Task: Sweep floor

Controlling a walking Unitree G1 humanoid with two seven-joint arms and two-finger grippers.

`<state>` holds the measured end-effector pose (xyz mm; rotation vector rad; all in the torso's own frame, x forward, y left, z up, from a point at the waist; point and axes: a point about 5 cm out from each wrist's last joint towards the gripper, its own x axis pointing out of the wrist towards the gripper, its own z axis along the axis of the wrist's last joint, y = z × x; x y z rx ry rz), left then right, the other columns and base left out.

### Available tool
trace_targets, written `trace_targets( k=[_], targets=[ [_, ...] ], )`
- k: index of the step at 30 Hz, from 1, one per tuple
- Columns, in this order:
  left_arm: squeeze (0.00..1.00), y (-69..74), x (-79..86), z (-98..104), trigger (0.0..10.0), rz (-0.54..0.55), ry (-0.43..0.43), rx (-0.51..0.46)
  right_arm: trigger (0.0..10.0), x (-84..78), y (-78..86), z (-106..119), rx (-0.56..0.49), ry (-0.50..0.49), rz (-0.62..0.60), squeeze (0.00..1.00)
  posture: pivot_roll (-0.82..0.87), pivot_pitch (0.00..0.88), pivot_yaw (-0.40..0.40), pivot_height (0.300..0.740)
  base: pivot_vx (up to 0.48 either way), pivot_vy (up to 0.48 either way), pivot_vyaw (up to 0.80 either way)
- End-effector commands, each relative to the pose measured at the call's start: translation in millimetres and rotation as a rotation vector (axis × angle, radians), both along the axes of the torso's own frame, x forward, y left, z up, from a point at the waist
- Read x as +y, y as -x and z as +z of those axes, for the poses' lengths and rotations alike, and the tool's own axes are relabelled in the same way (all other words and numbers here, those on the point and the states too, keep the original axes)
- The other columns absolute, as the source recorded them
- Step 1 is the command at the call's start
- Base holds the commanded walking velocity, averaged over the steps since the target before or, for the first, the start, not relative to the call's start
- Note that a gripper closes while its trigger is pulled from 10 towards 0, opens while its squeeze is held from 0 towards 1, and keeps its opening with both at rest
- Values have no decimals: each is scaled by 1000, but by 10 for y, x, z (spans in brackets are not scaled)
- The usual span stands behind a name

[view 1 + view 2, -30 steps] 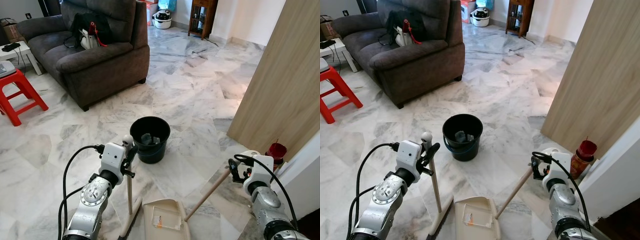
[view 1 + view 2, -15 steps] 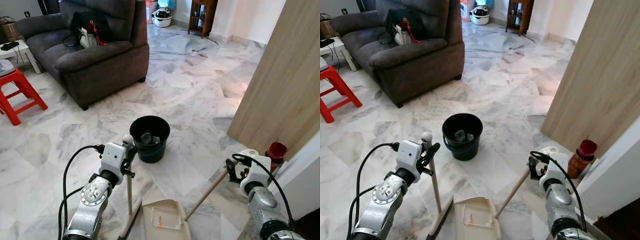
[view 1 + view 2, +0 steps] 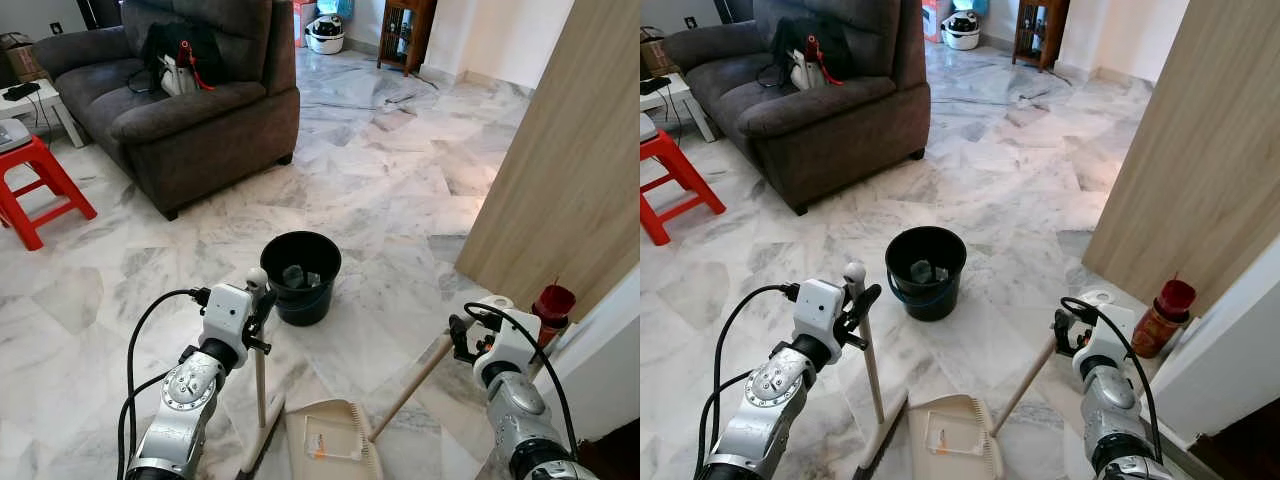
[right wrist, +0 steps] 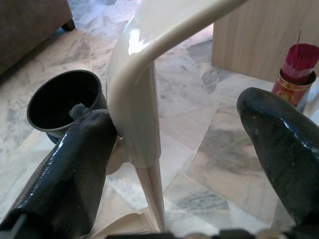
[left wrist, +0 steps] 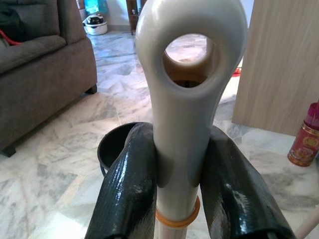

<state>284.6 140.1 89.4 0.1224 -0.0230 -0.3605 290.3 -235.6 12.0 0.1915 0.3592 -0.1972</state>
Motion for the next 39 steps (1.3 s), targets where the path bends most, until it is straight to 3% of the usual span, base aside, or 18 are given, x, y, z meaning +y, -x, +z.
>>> trace_targets(
  k=[1,11,18,19,20,21,22,39],
  targets=[
    [0,-42,-12,59,10000,-9,0,-25,10000,10,-31,38,-23,-25,-7,0,103,0,-9,740,0,0,0],
    [0,-47,-9,53,10000,-7,2,-20,10000,181,-70,41,-38,-88,102,0,98,0,-7,740,0,0,0],
    [0,-52,-14,54,10000,-8,0,-20,10000,203,-63,30,-37,-91,100,0,98,0,-7,740,0,0,0],
    [0,-52,-13,54,10000,-8,0,-20,7882,205,-62,30,-38,-92,102,0,98,0,-7,740,0,0,0],
    [0,-54,-13,55,10000,-7,0,-21,627,205,-62,32,-41,-93,103,0,98,0,-7,740,0,0,0],
    [0,-54,-13,55,10000,-7,0,-21,627,205,-62,32,-41,-93,103,0,98,0,-7,740,0,0,0],
    [0,-54,-13,56,10000,-7,-1,-21,0,206,-62,33,-43,-97,104,0,98,0,-7,740,0,0,0],
    [0,-61,-14,49,10000,-11,2,-14,0,245,-41,11,-40,-115,138,0,95,0,-3,740,0,0,0]
  ],
)
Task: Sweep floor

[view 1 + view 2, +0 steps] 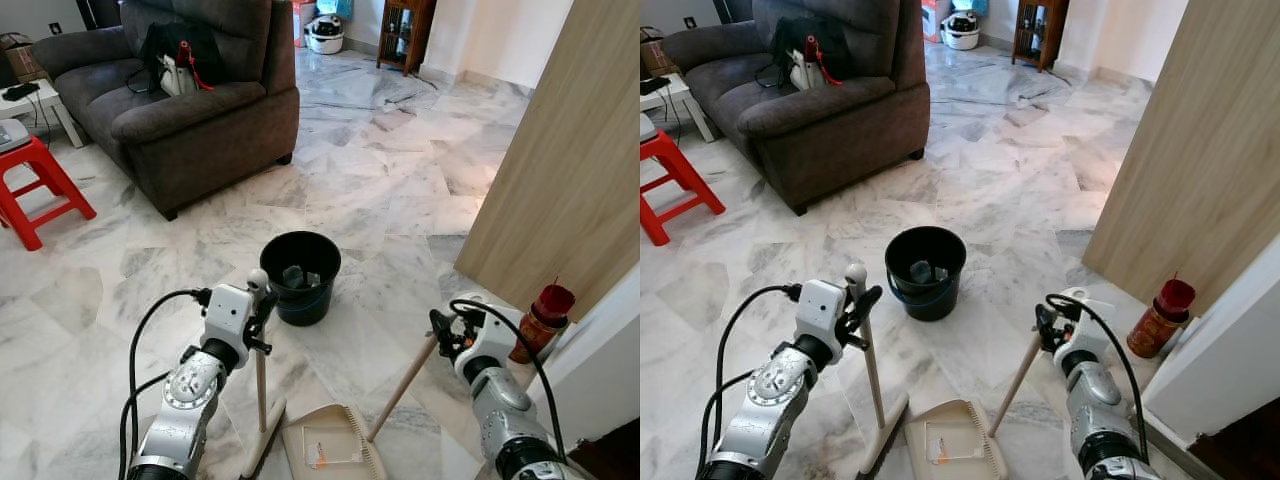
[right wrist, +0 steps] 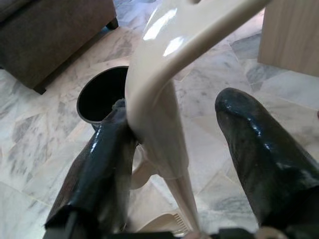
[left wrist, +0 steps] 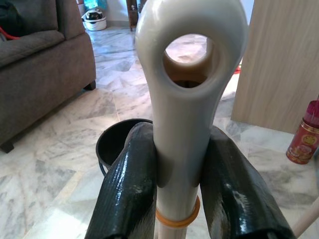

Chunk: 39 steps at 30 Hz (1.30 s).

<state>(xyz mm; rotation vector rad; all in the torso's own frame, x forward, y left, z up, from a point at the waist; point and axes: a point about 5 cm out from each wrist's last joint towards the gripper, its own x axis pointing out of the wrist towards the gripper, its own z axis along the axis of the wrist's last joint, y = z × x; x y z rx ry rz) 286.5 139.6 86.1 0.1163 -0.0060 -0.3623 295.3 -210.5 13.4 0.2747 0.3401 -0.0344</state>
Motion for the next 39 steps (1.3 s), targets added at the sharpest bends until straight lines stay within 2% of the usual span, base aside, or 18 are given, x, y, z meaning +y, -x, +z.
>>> trace_targets(
  k=[1,39],
  targets=[
    [0,-42,-8,81,10000,-10,-1,-32,0,-6,10,-5,3,-7,-2,0,95,0,-3,740,0,0,0],
    [0,-18,-22,66,10000,-15,-2,-31,0,10,11,2,-5,-10,19,0,99,0,-8,740,0,0,0]
  ],
)
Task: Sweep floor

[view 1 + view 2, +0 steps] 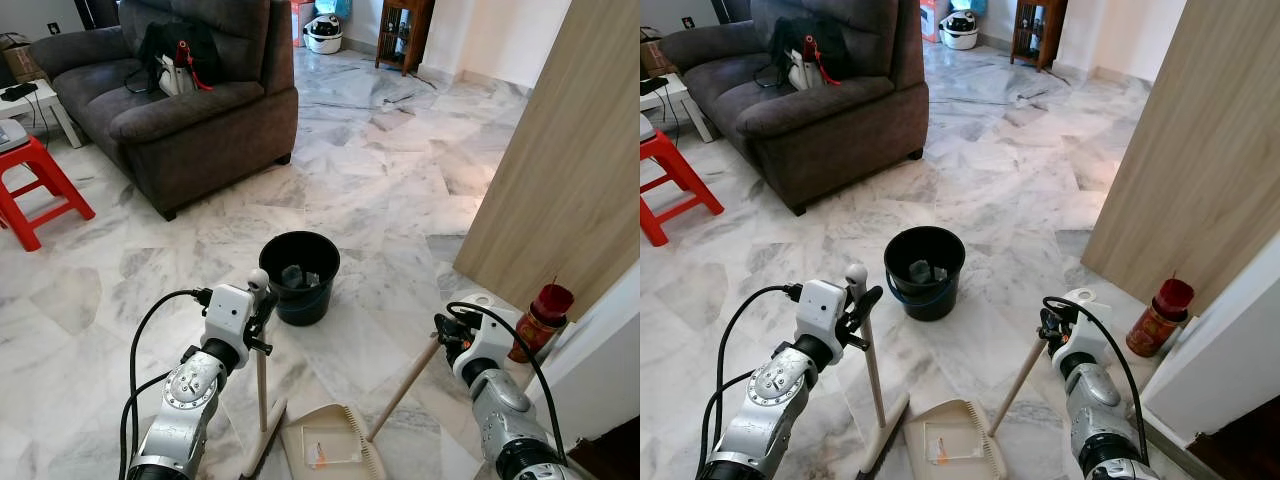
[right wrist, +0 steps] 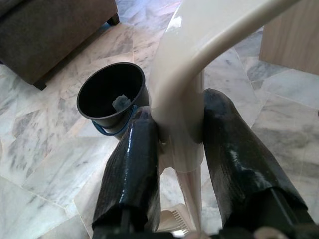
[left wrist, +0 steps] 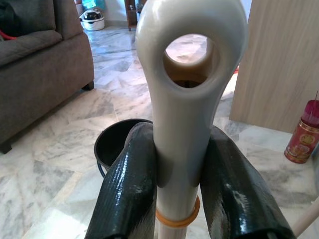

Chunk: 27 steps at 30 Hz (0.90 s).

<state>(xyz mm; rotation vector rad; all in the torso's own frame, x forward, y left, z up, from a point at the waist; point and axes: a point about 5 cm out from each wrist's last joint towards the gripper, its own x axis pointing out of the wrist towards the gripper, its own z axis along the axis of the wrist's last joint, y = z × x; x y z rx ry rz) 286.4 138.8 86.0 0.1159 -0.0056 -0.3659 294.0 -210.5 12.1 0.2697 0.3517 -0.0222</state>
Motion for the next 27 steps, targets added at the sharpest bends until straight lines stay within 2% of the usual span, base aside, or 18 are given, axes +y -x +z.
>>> trace_targets(
  k=[1,6,13,14,15,22,24,26,27],
  targets=[
    [0,-19,-15,67,10000,-11,-1,-32,0,10,-7,24,-21,-14,4,0,98,0,-8,740,0,0,0],
    [0,-24,-20,67,10000,-11,0,-32,0,13,-42,70,-46,-21,-2,0,96,0,-9,740,0,0,0],
    [0,-30,-19,68,10000,-8,0,-33,0,39,-150,235,-144,-66,0,0,94,0,-9,740,0,0,0],
    [0,-30,-19,68,10000,-8,0,-34,4784,40,-167,272,-169,-82,-8,0,94,0,-9,740,0,0,0],
    [0,-32,-19,69,10000,-9,0,-34,10000,40,-176,288,-178,-90,-10,0,93,0,-8,740,0,0,0],
    [0,-38,-17,77,10000,-14,-8,-39,10000,90,-242,441,-283,-198,19,0,90,0,-6,740,0,0,0],
    [0,-46,-21,86,10000,-26,-26,-45,10000,145,-254,487,-312,-247,84,0,90,0,-7,740,0,0,0],
    [0,-49,-19,89,10000,-29,-31,-48,10000,166,-256,494,-315,-257,105,0,89,0,-7,740,0,0,0],
    [0,-51,-19,91,10000,-29,-32,-48,10000,176,-256,495,-313,-232,116,0,86,0,-7,740,0,0,0]
  ],
)
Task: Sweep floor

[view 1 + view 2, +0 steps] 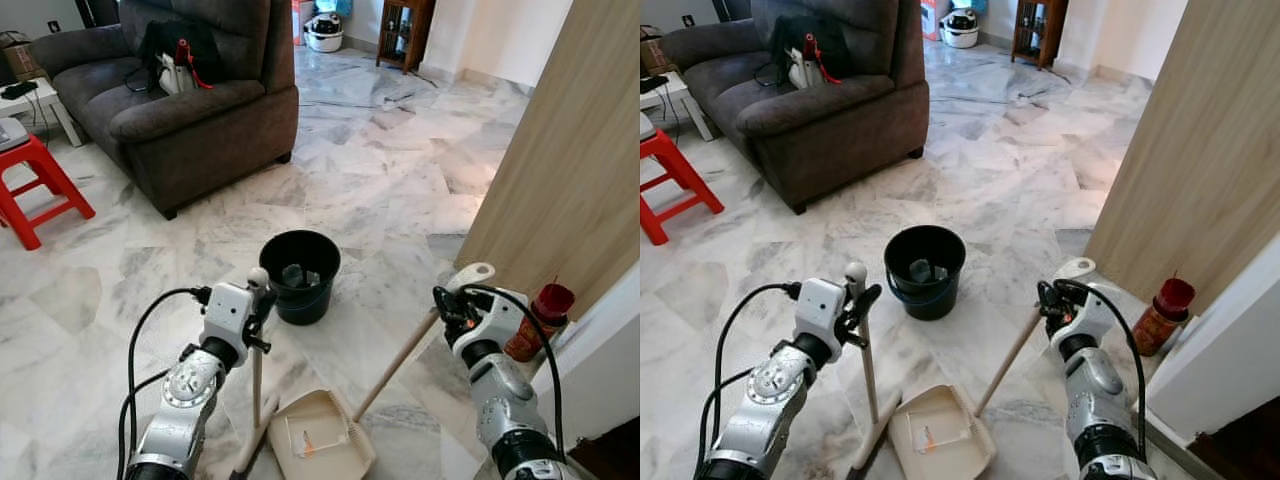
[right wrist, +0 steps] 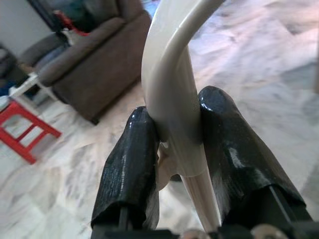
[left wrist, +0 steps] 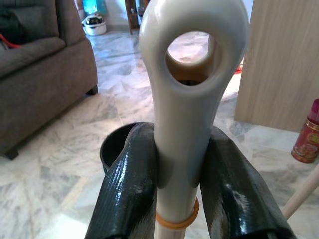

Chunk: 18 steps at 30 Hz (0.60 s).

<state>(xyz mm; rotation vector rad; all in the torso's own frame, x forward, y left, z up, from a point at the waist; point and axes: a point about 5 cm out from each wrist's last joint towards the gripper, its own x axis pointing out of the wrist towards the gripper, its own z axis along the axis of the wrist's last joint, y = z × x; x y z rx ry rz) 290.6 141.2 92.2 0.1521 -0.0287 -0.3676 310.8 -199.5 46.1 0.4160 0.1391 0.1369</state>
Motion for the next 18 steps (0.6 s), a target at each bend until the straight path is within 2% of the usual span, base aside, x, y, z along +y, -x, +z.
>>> trace_targets(
  k=[1,5,7,9,10,18],
  targets=[
    [0,-13,-44,30,10000,-27,-3,-19,10000,68,-87,149,-76,-16,11,0,85,0,-8,740,0,0,0],
    [0,-14,-46,30,10000,-27,-4,-20,10000,34,-89,136,-62,39,-40,0,85,0,-8,740,0,0,0],
    [0,-18,-50,32,10000,-25,-3,-21,10000,-93,-97,121,-19,88,-181,0,84,0,-9,740,0,0,0],
    [0,-19,-52,32,10000,-23,-2,-21,10000,-169,-89,110,2,90,-253,0,86,0,-9,740,0,0,0],
    [0,-20,-53,32,10000,-22,-3,-22,10000,-235,-77,103,22,133,-305,0,86,0,-9,740,0,0,0],
    [0,-18,-53,29,10000,-19,-5,-23,10000,-336,-42,83,54,159,-435,0,84,0,-10,740,0,0,0]
  ],
)
